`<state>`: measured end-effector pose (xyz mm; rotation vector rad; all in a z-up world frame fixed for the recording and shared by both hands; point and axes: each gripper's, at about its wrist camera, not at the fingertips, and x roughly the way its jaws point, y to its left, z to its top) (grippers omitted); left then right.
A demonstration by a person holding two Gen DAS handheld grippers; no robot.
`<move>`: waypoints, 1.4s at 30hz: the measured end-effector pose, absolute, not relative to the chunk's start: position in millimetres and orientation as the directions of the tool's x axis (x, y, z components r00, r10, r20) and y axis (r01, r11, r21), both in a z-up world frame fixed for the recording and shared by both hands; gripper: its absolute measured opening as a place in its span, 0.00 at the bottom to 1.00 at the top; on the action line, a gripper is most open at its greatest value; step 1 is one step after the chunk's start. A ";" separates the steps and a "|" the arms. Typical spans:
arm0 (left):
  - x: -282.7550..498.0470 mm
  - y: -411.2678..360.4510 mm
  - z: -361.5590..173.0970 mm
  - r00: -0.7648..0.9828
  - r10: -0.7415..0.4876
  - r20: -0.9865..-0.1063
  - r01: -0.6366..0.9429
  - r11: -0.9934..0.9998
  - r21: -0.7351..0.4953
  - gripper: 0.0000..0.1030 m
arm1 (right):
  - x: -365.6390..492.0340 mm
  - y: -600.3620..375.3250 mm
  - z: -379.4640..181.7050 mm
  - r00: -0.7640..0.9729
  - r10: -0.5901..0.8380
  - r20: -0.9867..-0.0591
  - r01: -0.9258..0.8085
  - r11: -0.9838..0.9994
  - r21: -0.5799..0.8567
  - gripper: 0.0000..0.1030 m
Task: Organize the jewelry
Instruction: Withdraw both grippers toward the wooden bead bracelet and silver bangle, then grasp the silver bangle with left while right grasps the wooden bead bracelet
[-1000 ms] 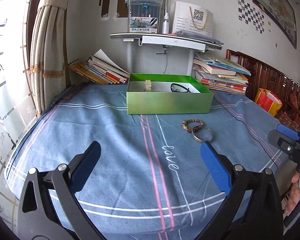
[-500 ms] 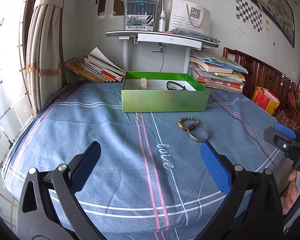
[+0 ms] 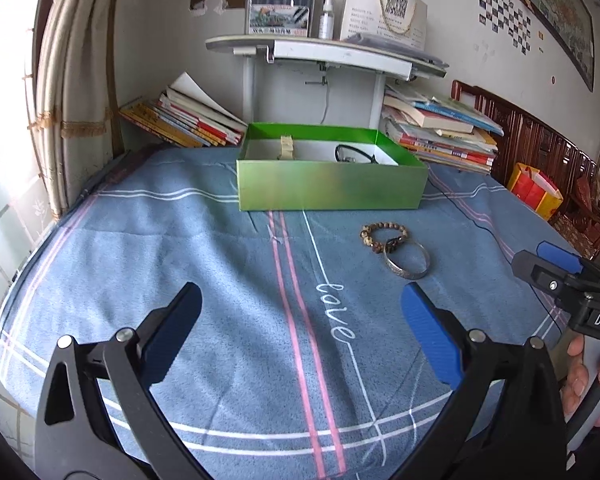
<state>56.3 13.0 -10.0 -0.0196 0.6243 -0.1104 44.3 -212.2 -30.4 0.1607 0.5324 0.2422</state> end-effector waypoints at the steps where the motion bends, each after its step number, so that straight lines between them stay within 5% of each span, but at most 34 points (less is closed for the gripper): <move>1: 61.3 9.2 -12.2 0.796 -0.116 -0.593 0.106 0.993 -0.052 0.96 | 46.4 -215.4 -31.0 0.836 0.266 -0.480 -0.177 0.959 0.223 0.93; 10: 119.9 -70.0 -37.5 0.707 -0.221 -0.672 0.231 0.970 -0.076 0.96 | 58.1 -250.9 -32.4 0.849 0.224 -0.478 -0.101 0.958 0.269 0.93; 20: 176.9 -117.8 -69.7 0.630 -0.187 -0.754 0.206 0.976 -0.071 0.96 | 69.1 -272.5 -41.8 0.839 0.211 -0.501 -0.074 0.957 0.281 0.93; 22: 182.5 -116.6 -72.1 0.621 -0.187 -0.761 0.189 0.978 -0.086 0.93 | 71.7 -274.9 -43.8 0.836 0.215 -0.504 -0.073 0.955 0.286 0.93; 29: 190.1 -117.4 -78.3 0.599 -0.185 -0.779 0.183 0.979 -0.092 0.58 | 75.9 -276.9 -49.7 0.826 0.236 -0.511 -0.083 0.949 0.304 0.93; 42: 124.8 -47.9 -30.0 0.730 -0.167 -0.663 0.131 0.986 -0.104 0.57 | 79.0 -261.0 -46.2 0.804 0.269 -0.530 -0.146 0.954 0.263 0.93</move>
